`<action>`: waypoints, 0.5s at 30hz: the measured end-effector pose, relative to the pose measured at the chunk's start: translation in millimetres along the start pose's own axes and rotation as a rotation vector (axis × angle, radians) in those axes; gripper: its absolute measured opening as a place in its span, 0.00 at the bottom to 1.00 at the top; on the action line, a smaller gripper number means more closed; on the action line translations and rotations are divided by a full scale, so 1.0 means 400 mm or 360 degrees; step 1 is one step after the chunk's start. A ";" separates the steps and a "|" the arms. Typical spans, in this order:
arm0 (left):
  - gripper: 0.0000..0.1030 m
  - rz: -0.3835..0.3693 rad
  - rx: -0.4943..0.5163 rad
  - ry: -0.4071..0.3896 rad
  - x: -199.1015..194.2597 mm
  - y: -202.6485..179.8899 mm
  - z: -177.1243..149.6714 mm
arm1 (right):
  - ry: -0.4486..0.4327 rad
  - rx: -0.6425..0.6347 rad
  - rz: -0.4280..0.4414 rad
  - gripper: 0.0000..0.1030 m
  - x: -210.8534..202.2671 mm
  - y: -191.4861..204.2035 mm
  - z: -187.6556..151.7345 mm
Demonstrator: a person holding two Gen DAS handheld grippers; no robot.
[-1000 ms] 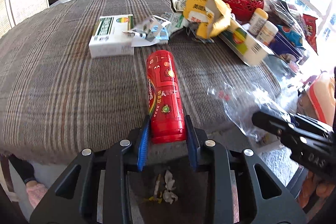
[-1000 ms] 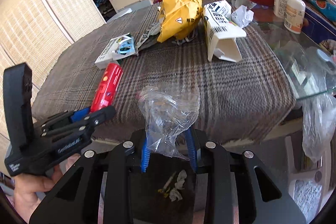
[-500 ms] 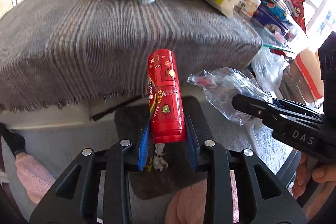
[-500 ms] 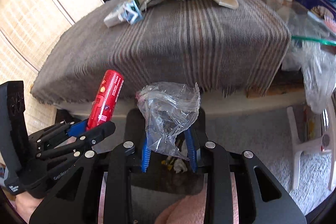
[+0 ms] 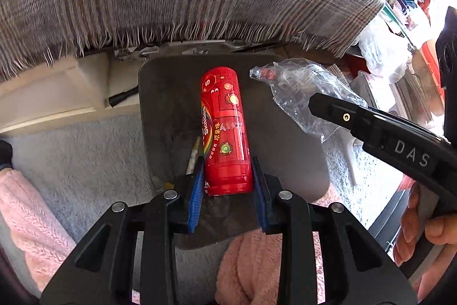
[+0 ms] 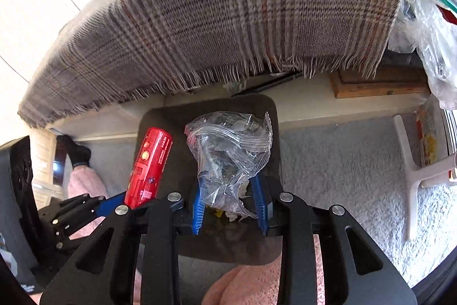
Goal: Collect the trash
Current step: 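Carry the bag and red can over the black bin and open both tools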
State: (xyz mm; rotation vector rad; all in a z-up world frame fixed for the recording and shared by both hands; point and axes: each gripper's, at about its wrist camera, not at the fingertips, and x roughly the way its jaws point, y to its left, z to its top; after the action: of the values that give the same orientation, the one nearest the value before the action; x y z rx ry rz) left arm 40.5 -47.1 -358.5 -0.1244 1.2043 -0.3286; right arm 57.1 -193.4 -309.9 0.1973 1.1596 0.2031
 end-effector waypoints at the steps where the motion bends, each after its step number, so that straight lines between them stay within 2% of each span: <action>1: 0.28 0.0006 0.0000 -0.0002 0.005 0.002 -0.004 | 0.0014 0.0012 0.0001 0.30 0.004 -0.006 -0.006; 7: 0.29 0.0035 -0.0005 -0.0001 0.016 0.014 -0.006 | 0.0092 0.0086 0.0026 0.35 0.050 -0.014 -0.015; 12: 0.31 0.0033 -0.0032 0.0000 0.016 0.027 -0.011 | 0.0070 0.0095 0.0013 0.52 0.044 -0.010 -0.007; 14: 0.50 0.0035 -0.0030 -0.0015 0.008 0.029 -0.007 | 0.0052 0.0098 0.0008 0.53 0.036 -0.010 -0.001; 15: 0.54 0.0044 -0.0024 -0.0032 0.002 0.029 -0.008 | 0.0045 0.0101 0.0008 0.56 0.033 -0.013 0.001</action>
State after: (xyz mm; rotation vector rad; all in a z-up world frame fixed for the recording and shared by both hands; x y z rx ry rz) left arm 40.1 -36.0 -363.5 -0.1235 1.1879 -0.2934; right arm 62.9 -195.0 -322.7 0.2541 1.1948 0.1743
